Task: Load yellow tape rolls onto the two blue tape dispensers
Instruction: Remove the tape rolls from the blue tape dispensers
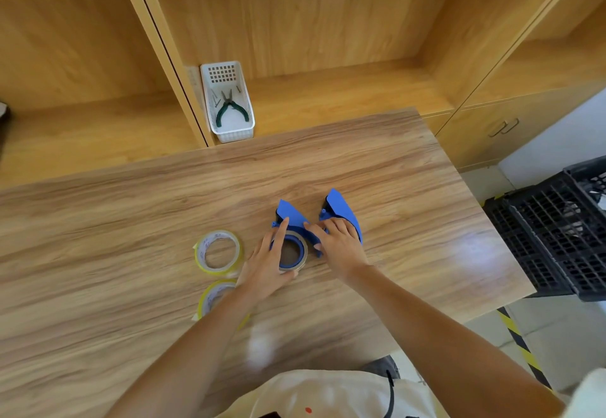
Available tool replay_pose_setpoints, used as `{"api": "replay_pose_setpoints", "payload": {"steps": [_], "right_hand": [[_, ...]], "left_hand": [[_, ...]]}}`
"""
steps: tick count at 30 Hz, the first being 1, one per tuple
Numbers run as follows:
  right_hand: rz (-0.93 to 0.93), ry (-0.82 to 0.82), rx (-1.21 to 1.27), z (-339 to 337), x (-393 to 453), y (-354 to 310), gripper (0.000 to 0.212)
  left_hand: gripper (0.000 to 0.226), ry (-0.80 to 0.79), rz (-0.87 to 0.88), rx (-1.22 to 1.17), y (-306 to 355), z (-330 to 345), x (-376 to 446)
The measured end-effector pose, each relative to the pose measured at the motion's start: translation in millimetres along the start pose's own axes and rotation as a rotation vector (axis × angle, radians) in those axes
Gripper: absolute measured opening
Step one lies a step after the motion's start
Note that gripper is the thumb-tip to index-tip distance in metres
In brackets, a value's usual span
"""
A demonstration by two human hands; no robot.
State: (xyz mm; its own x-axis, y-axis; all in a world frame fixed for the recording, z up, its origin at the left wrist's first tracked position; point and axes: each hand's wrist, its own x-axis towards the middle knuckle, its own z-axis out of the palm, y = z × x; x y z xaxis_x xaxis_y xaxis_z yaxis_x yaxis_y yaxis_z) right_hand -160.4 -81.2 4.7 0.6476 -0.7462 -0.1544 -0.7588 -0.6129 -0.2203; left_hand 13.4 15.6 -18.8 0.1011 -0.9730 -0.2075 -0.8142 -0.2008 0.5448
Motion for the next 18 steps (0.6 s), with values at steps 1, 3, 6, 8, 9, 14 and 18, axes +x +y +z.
{"api": "replay_pose_setpoints", "payload": {"steps": [1,3,6,8,9,14,18], "right_hand": [[-0.001,-0.004,0.004,0.1,1.0,0.7,0.051],[0.001,-0.012,0.014,-1.1,3.5,0.8,0.048],[0.0,-0.034,0.023,-4.9,5.4,1.6,0.045],[-0.003,-0.057,0.027,-8.8,5.9,2.1,0.045],[-0.012,-0.066,0.026,-10.7,6.3,2.4,0.045],[-0.065,-0.108,0.039,-17.5,10.5,4.1,0.042],[-0.094,-0.1,0.122,-27.6,9.0,2.7,0.039]], "left_hand": [[0.114,0.003,0.001,-0.012,1.3,-0.5,0.1],[0.115,0.005,0.004,-0.029,3.5,-1.2,0.1],[0.113,0.025,0.013,-0.054,9.5,-1.3,-0.4],[0.112,0.042,0.029,-0.048,13.3,-1.7,-2.1],[0.11,0.055,0.037,-0.041,14.8,-2.2,-4.0],[0.108,0.17,0.011,-0.013,23.5,-7.5,-22.8],[0.104,0.255,-0.039,-0.041,34.4,-9.0,-40.5]]}}
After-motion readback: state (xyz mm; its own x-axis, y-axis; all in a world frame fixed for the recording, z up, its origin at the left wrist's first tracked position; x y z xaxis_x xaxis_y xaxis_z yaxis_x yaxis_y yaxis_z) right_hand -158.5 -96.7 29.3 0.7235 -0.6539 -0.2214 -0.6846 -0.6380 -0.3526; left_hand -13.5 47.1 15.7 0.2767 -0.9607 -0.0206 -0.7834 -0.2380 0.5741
